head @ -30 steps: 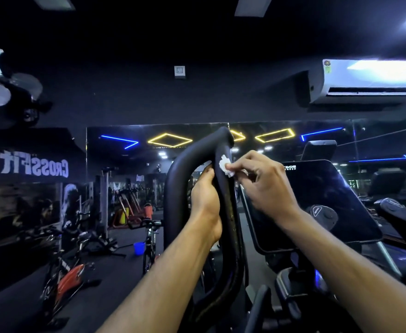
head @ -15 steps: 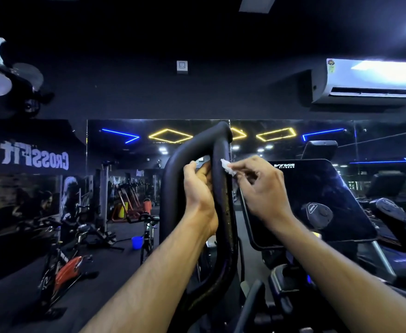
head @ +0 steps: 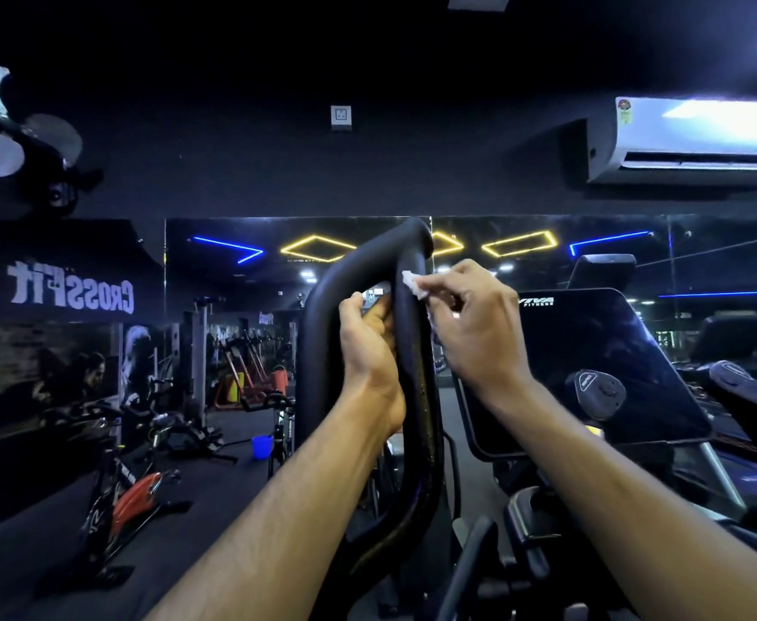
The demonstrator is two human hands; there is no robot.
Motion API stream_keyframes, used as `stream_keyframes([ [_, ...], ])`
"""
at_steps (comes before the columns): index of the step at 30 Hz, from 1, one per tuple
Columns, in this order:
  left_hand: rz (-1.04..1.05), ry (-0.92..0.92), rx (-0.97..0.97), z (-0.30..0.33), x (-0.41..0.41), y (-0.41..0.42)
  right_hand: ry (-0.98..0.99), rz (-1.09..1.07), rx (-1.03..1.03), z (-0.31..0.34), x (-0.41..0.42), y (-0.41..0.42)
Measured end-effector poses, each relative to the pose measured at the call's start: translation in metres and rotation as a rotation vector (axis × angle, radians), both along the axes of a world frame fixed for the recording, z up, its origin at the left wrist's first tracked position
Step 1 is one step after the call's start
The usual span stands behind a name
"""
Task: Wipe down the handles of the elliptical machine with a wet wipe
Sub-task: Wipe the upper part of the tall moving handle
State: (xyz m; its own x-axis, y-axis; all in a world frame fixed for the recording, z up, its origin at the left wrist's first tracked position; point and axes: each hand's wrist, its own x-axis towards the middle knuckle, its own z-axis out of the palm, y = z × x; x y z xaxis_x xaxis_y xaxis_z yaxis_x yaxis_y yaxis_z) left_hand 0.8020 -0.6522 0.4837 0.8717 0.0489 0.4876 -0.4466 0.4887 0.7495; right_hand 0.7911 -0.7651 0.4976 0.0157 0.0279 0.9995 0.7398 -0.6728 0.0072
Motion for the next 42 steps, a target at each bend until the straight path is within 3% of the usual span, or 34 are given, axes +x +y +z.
stream_keyframes([
  [5, -0.039, 0.01, -0.009, 0.0, 0.002, 0.0, -0.04, -0.051, -0.271, -0.029, -0.01, -0.016],
  [11, -0.011, 0.001, -0.008, 0.0, -0.001, -0.001, 0.08, 0.106, 0.057, -0.019, -0.006, -0.007],
  [16, -0.062, 0.006, -0.057, 0.001, 0.002, 0.0, -0.045, 0.05, -0.155, -0.045, -0.016, -0.008],
  [22, 0.0, 0.002, -0.03, -0.001, 0.002, -0.001, 0.102, 0.077, 0.077, -0.029, -0.01, -0.004],
  [28, -0.059, 0.006, -0.085, 0.0, 0.001, -0.001, -0.031, -0.001, -0.257, -0.055, -0.018, -0.015],
  [33, -0.039, 0.0, -0.073, 0.0, 0.0, -0.002, 0.081, 0.065, 0.006, -0.047, -0.013, -0.012],
  [35, -0.059, 0.006, -0.075, 0.001, 0.0, -0.001, 0.036, 0.038, -0.024, -0.045, -0.014, -0.003],
  [39, -0.057, 0.035, -0.077, 0.001, -0.002, -0.001, -0.039, -0.023, -0.301, -0.065, -0.025, -0.011],
  [42, -0.033, 0.021, -0.065, 0.0, -0.002, -0.002, 0.029, 0.03, -0.177, -0.07, -0.025, -0.019],
])
